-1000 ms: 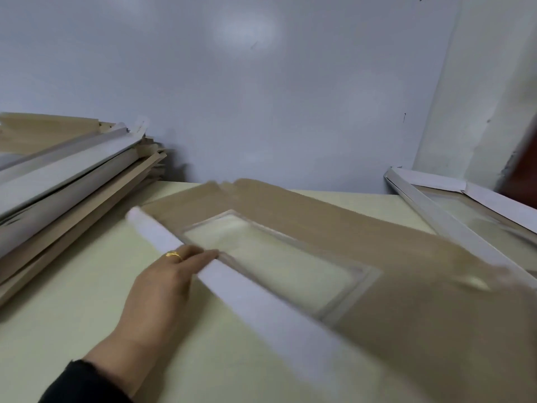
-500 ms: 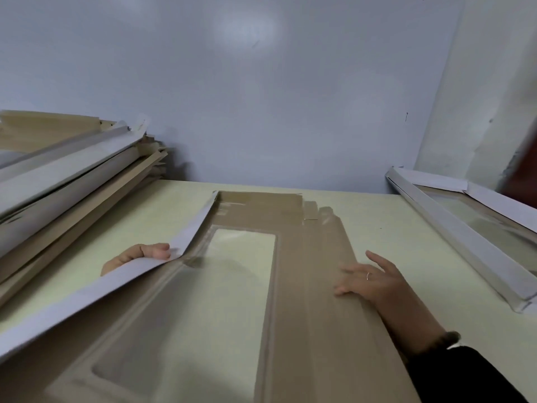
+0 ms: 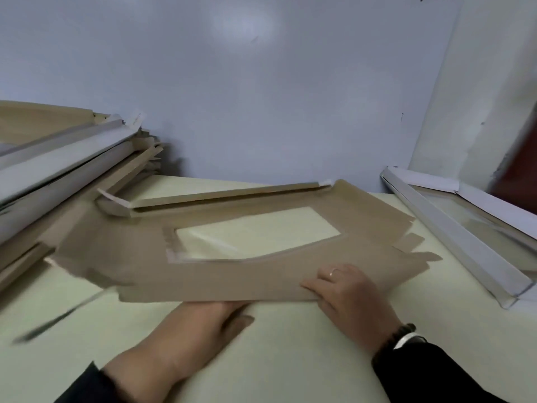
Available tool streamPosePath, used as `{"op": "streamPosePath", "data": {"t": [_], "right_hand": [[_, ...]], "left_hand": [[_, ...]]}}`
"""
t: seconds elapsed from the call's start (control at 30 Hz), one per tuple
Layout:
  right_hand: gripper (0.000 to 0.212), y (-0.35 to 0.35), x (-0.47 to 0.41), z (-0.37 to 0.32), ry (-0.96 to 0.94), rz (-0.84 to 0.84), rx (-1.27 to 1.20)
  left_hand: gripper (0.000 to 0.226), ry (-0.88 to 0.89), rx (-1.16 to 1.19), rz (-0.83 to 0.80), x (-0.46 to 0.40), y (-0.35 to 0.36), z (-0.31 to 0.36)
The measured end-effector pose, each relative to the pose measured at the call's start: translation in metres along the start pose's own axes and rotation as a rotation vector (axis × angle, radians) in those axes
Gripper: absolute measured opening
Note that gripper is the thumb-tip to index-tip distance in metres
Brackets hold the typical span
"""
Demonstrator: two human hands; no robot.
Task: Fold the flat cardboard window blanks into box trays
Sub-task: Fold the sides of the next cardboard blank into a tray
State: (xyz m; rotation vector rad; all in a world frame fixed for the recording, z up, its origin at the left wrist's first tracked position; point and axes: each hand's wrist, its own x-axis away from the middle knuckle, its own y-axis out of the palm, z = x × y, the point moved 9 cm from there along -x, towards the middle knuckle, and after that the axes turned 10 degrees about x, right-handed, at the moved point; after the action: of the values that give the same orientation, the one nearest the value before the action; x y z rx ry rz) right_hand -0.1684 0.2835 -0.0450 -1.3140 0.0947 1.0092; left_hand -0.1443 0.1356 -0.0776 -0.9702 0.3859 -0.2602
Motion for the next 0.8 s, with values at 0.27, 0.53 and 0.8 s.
{"op": "streamPosePath", "data": {"t": [0.27, 0.53, 0.8], "right_hand": [[0.022, 0.011, -0.015, -0.048, -0.106, -0.038, 0.020], [0.020, 0.007, -0.008, -0.063, -0.204, -0.079, 0.048], [0.021, 0.009, 0.002, -0.054, -0.222, -0.158, -0.051]], "left_hand": [[0.026, 0.265, -0.280, 0.219, 0.005, -0.023, 0.052], [0.058, 0.039, -0.457, -0.041, 0.001, 0.008, 0.007], [0.046, 0.000, -0.413, -0.119, 0.011, 0.000, -0.005]]}}
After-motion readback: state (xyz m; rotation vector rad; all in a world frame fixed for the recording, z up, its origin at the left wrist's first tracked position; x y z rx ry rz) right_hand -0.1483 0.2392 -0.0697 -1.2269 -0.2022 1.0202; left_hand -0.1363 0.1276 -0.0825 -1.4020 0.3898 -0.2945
